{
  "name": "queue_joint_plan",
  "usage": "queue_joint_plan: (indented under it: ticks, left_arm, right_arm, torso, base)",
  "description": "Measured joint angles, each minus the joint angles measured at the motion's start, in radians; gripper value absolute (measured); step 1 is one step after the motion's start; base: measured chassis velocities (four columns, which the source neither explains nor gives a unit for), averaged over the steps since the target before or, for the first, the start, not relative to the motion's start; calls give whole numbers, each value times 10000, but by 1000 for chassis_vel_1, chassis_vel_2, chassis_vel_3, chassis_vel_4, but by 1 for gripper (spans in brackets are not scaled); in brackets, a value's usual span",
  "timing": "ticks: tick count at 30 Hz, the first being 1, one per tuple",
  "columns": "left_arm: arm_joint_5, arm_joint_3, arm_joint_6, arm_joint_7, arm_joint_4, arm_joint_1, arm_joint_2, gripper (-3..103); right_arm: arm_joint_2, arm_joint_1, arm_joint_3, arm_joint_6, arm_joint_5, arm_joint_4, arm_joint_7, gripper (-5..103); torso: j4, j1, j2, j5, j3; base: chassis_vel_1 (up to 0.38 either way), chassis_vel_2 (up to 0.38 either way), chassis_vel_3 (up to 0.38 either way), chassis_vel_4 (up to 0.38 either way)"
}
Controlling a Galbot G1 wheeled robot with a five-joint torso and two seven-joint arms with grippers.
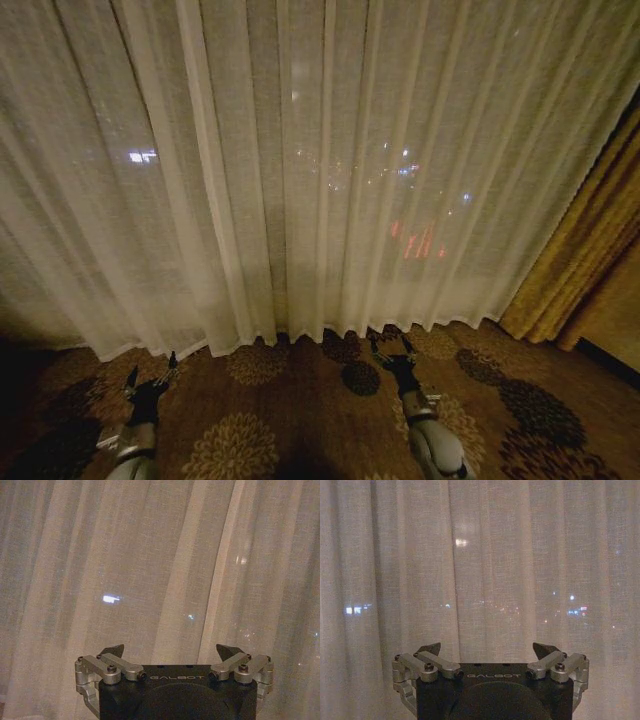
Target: Open the curtains by pulling them apart, changing their state from closed to fully open.
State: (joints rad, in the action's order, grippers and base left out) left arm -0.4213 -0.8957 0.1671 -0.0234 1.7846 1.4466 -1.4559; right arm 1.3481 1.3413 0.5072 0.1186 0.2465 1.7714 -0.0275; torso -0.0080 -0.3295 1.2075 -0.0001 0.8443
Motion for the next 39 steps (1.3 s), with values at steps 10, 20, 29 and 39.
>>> queue_joint_plan:
  ticks: [10, 20, 29, 39]
  left_arm:
    - [0, 0, 0, 0, 0, 0, 0, 100]
    - [0, 0, 0, 0, 0, 0, 0, 100]
    - [0, 0, 0, 0, 0, 0, 0, 100]
    - [0, 0, 0, 0, 0, 1, 0, 100]
  right_arm:
    - [-10, 30, 21, 6, -8, 44, 65, 100]
    - [-18, -10, 28, 124, -31, -30, 223, 100]
    - [-41, -82, 30, 145, -93, -210, 303, 100]
    - [-45, -112, 21, 182, -110, -318, 472, 100]
  torso:
    - [0, 0, 0, 0, 0]
    - [0, 0, -1, 0, 0]
    - [0, 1, 0, 0, 0]
    - [-1, 3, 3, 2, -1]
  base:
    - [0, 0, 0, 0]
    - [0, 0, 0, 0]
    - [-4, 5, 7, -3]
    - [-135, 135, 130, -141]
